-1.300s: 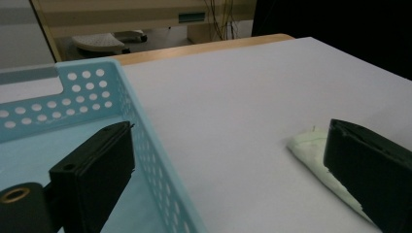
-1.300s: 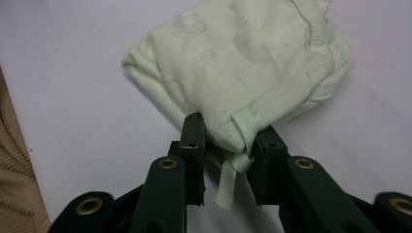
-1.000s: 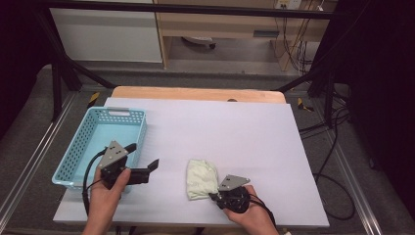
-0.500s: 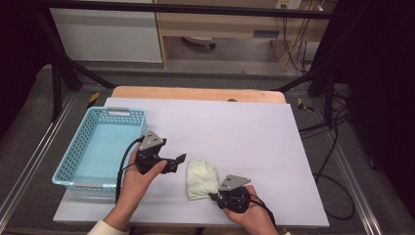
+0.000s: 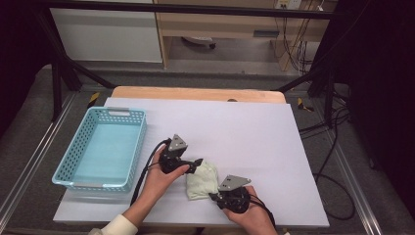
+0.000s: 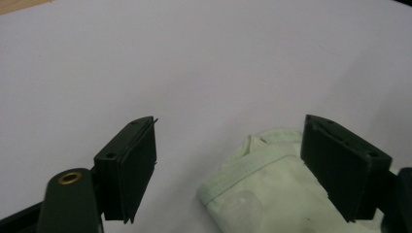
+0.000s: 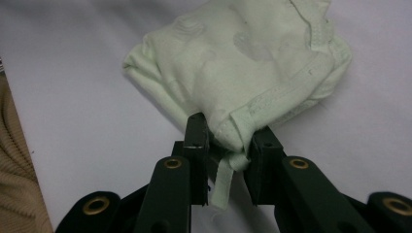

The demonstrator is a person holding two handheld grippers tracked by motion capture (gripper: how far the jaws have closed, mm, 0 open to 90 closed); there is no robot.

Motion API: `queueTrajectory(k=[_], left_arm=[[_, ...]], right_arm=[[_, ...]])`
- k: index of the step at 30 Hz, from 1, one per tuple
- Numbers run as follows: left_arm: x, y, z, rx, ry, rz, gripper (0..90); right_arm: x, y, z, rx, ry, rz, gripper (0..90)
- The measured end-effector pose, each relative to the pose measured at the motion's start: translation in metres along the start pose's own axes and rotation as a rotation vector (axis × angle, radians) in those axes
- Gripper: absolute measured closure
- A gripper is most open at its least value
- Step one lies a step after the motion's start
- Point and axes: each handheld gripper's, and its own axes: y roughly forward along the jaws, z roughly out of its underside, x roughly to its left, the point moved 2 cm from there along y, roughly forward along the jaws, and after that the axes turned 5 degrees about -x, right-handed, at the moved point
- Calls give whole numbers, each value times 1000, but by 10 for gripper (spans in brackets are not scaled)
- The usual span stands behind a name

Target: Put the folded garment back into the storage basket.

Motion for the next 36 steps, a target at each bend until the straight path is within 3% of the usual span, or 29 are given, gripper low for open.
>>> queueTrajectory(k=[8,13,23,31,36], left_arm=[[-3,6,4,12,-3,-2,253],[3,9,12,25,-26,-18,306],[8,11,20,53,-83,2,373],[15,10,24,67,-121,-8,442],[17,10,27,82,-129,-3,458]], right_arm=[[1,0,0,1,-5,7,742],[1,0,0,5,-12,7,743],[2,0,0,5,-22,14,743],[2,0,0,6,-24,15,742],[2,0,0,7,-22,16,742]])
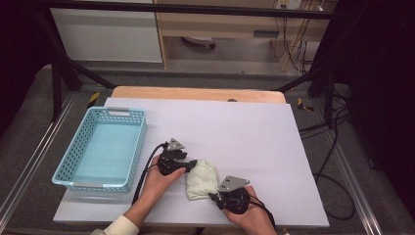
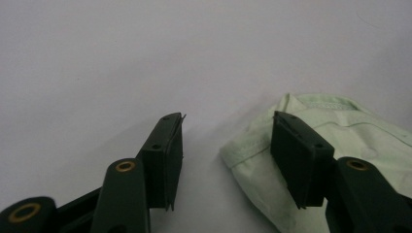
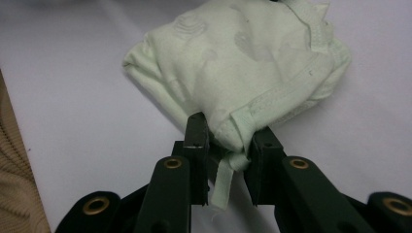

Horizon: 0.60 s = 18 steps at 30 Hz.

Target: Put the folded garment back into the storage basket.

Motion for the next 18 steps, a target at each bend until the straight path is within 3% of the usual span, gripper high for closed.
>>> queueTrajectory(k=[13,18], left_arm=[[0,1,1,14,-15,12,475],[0,1,2,15,-42,41,524]], right_arm=[[0,0,0,0,-2,-1,742],[0,0,0,0,-2,-1,742]])
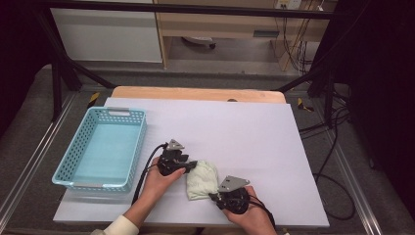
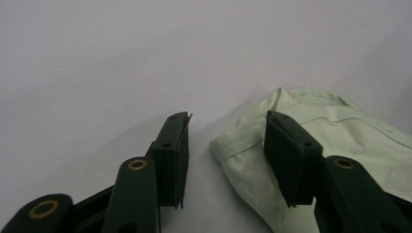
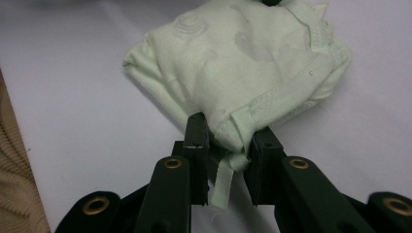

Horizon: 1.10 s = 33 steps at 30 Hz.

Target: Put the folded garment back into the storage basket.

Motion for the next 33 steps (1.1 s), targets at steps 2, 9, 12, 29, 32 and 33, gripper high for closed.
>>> queueTrajectory(k=[2,9,12,29,32,33], left_arm=[[-1,0,0,4,-8,6,547],[-2,-1,1,19,-19,18,576],[-3,-2,1,23,-24,26,579],[-5,-2,5,36,-63,44,812],[-5,-2,5,33,-64,47,838],[-5,-2,5,34,-65,49,844]], right_arm=[[0,0,0,0,0,0,742],[0,0,0,-1,-1,-1,742],[0,0,0,0,0,-1,742],[-1,0,0,-5,-2,-4,744],[-1,0,0,-6,-4,-7,752],[0,0,0,-5,-6,-8,758]])
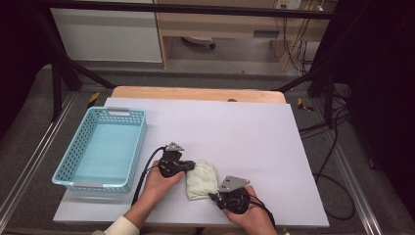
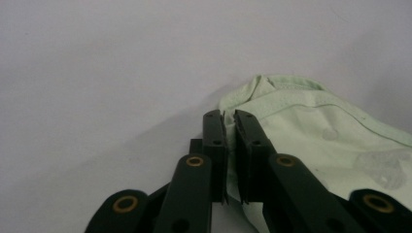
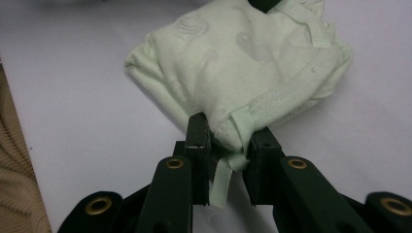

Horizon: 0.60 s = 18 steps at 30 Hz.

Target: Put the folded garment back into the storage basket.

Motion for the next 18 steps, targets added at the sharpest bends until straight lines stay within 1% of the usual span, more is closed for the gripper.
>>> queueTrajectory(k=[5,7,8,10,12,15,16,18], left_arm=[[-1,-1,-1,1,-5,7,855],[-2,-4,-3,-5,-12,17,857],[-3,-5,-4,-5,-8,22,857],[-5,-8,-7,-9,-2,28,857],[-8,-12,-12,2,22,28,858],[-11,-19,-20,-13,26,30,858],[-10,-21,-24,-14,35,27,858],[-10,-25,-29,-25,32,26,858]], right_arm=[[3,0,-1,9,-30,1,809],[4,-1,-2,11,-44,3,816],[5,-2,-3,13,-47,2,819],[7,-4,-6,4,-49,-8,821],[10,-7,-11,-6,-66,-8,822],[12,-12,-21,-28,-81,-11,822],[12,-13,-24,-36,-80,-9,822],[10,-16,-29,-52,-81,-8,823]])
